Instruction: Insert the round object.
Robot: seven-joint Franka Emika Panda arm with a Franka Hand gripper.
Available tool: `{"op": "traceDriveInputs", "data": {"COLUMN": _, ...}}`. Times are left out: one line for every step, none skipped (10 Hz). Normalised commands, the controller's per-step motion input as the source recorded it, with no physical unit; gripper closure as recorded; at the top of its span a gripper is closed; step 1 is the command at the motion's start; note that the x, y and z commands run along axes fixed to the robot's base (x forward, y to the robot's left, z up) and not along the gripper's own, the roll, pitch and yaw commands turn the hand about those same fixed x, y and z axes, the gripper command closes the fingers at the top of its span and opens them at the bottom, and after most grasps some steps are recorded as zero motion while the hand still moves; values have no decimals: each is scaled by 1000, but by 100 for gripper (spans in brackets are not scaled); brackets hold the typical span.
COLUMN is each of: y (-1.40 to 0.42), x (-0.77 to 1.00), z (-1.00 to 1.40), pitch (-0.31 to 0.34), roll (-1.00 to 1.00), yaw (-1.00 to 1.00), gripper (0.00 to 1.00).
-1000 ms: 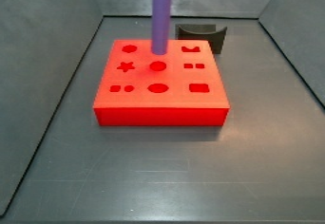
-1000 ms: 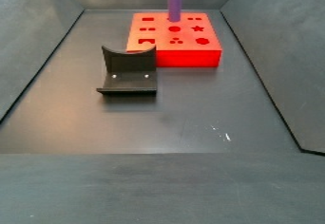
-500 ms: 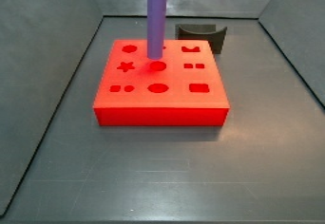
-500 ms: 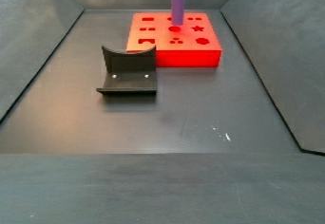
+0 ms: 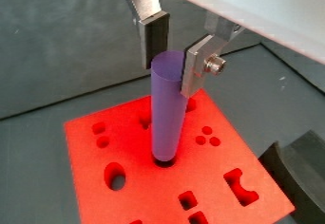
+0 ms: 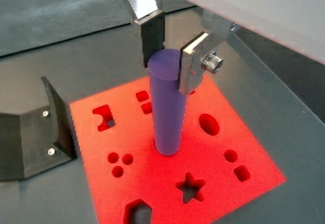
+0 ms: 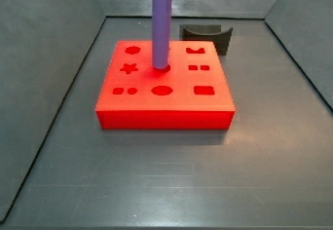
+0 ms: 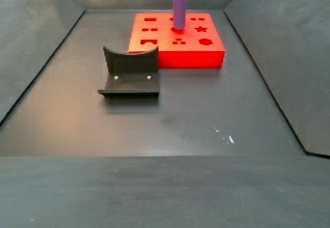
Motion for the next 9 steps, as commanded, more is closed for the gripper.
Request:
{"op": "traceDriveInputs", "data": {"y": 0, "x": 0, "z": -214, "pitch": -119, "roll": 27, "yaw": 343, "gripper": 100}}
{"op": "traceDriveInputs", "data": {"y": 0, "x": 131, "z": -194, "pitch": -134, "roll": 0, "yaw": 397, "gripper": 100}}
{"op": "traceDriveInputs", "data": {"y": 0, "x": 189, "z": -194, "pitch": -134, "roll": 0, "yaw": 429, "gripper": 100}}
{"op": "traceDriveInputs", "data": {"y": 0, "x": 26, "z": -197, "pitch": -126, "roll": 0, "yaw": 371, "gripper": 100}}
{"op": "traceDriveInputs", "data": {"y": -17, "x": -46, "z": -180, "pitch": -120, "roll": 0, "yaw": 180, "gripper": 100}}
{"op": "traceDriveInputs", "data": {"y": 0, "x": -154, "z": -231, "pitch": -93, "roll": 0, "yaw": -17, "gripper": 100}}
{"op": "traceDriveInputs", "data": {"y": 0, "x": 0, "z": -477, "pitch": -174, "roll": 10, "yaw": 0, "gripper": 100}}
{"op": "traceDriveInputs", "data": {"y": 0, "x": -60, "z": -586, "pitch": -219, "roll": 53, "yaw": 0, "gripper": 100}}
{"op": "traceDriveInputs", "data": {"y": 0, "x": -46, "z": -580, "pitch": -206, "roll": 120, "yaw": 0, "gripper": 100}}
